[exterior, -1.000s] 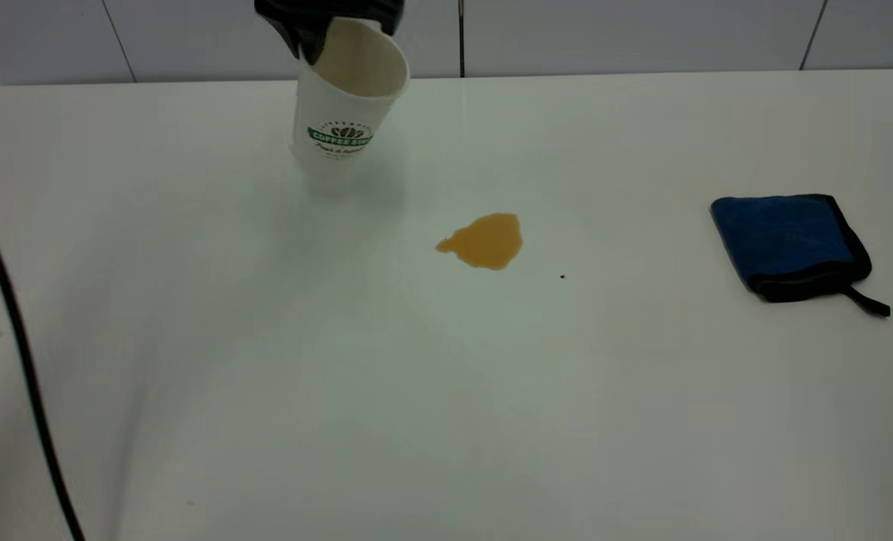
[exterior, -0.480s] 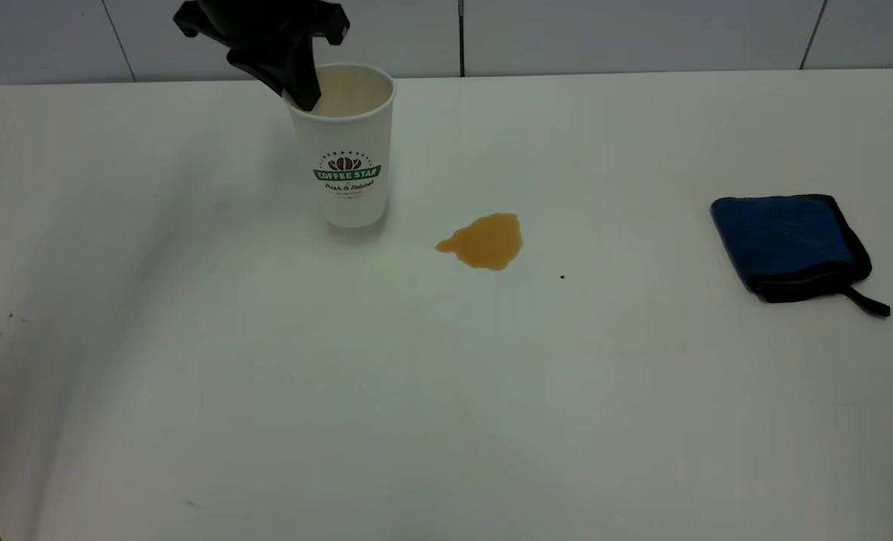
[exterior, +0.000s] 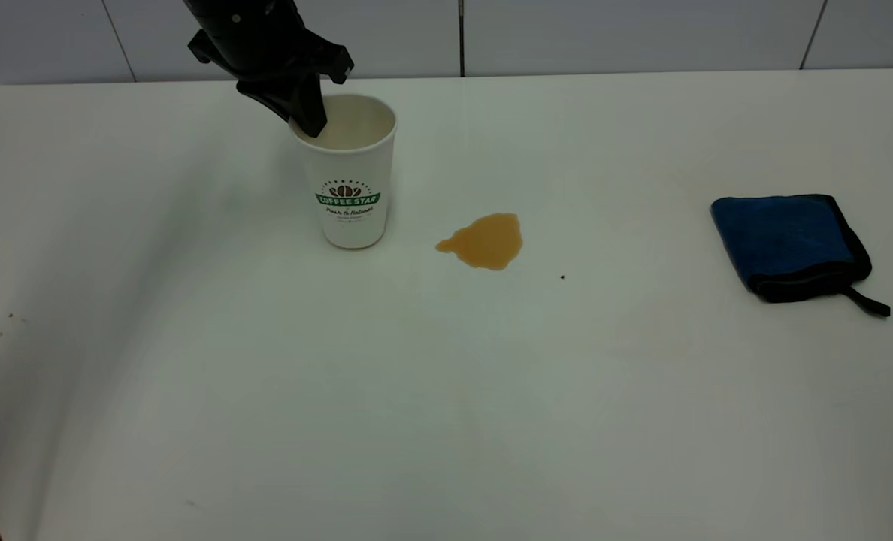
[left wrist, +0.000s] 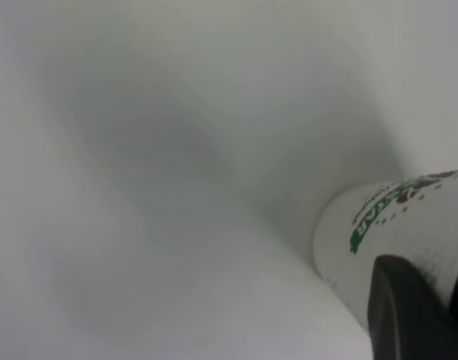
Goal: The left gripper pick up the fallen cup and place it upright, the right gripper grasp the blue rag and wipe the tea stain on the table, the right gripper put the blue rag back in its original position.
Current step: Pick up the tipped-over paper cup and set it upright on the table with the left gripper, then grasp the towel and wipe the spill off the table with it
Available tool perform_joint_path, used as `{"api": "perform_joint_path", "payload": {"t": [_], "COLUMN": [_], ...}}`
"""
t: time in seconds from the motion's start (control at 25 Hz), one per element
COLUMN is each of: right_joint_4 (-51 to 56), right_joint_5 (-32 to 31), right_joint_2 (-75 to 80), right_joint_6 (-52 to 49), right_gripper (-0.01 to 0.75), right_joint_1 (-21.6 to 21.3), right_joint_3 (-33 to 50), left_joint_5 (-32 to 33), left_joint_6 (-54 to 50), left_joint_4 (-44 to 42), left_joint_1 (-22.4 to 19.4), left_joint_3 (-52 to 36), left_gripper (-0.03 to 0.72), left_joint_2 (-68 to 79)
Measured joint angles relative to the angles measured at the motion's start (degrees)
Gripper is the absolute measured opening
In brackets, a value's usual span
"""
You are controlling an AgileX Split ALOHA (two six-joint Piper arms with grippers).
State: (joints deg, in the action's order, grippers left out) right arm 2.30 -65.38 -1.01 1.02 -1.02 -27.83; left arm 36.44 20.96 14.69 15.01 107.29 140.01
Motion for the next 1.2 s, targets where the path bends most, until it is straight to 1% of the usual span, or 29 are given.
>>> {"api": "perform_joint_path", "payload": {"t": [0.08,0.16,0.28,0.36,0.52,0.64,0.76,0.84,1.0,1.04,1.12,1.2], "right_joint_4": [0.0,0.0,0.0,0.0,0.0,0.0,0.0,0.0,0.0,0.0,0.0,0.0], "right_joint_5": [0.0,0.0,0.0,0.0,0.0,0.0,0.0,0.0,0.0,0.0,0.0,0.0], "right_joint_2": [0.0,0.0,0.0,0.0,0.0,0.0,0.0,0.0,0.0,0.0,0.0,0.0], "right_joint_6": [0.0,0.0,0.0,0.0,0.0,0.0,0.0,0.0,0.0,0.0,0.0,0.0], "right_gripper": [0.545,0.545,0.545,0.545,0.545,0.545,0.545,0.545,0.545,0.545,0.545,0.545], "right_joint_1": [0.0,0.0,0.0,0.0,0.0,0.0,0.0,0.0,0.0,0.0,0.0,0.0], "right_joint_3": [0.0,0.0,0.0,0.0,0.0,0.0,0.0,0.0,0.0,0.0,0.0,0.0], "left_joint_5": [0.0,0.0,0.4,1.0,2.8,3.8,6.0,9.4,19.5,22.8,27.2,30.4], "left_joint_6": [0.0,0.0,0.0,0.0,0.0,0.0,0.0,-0.3,-3.7,-5.0,-7.5,-9.5], "left_joint_4": [0.0,0.0,0.0,0.0,1.2,1.6,1.6,1.6,1.0,0.2,-2.2,-4.2], "left_joint_1": [0.0,0.0,0.0,0.0,0.0,0.1,0.3,0.5,0.6,0.6,0.6,0.6], "left_joint_3": [0.0,0.0,0.0,0.0,0.0,0.0,0.0,0.0,0.0,0.0,0.0,0.0], "left_gripper": [0.052,0.104,0.231,0.339,0.465,0.495,0.499,0.499,0.499,0.499,0.499,0.499], "left_joint_2": [0.3,0.5,0.5,0.5,-0.7,-3.6,-8.5,-11.9,-21.8,-25.1,-30.2,-34.9]}}
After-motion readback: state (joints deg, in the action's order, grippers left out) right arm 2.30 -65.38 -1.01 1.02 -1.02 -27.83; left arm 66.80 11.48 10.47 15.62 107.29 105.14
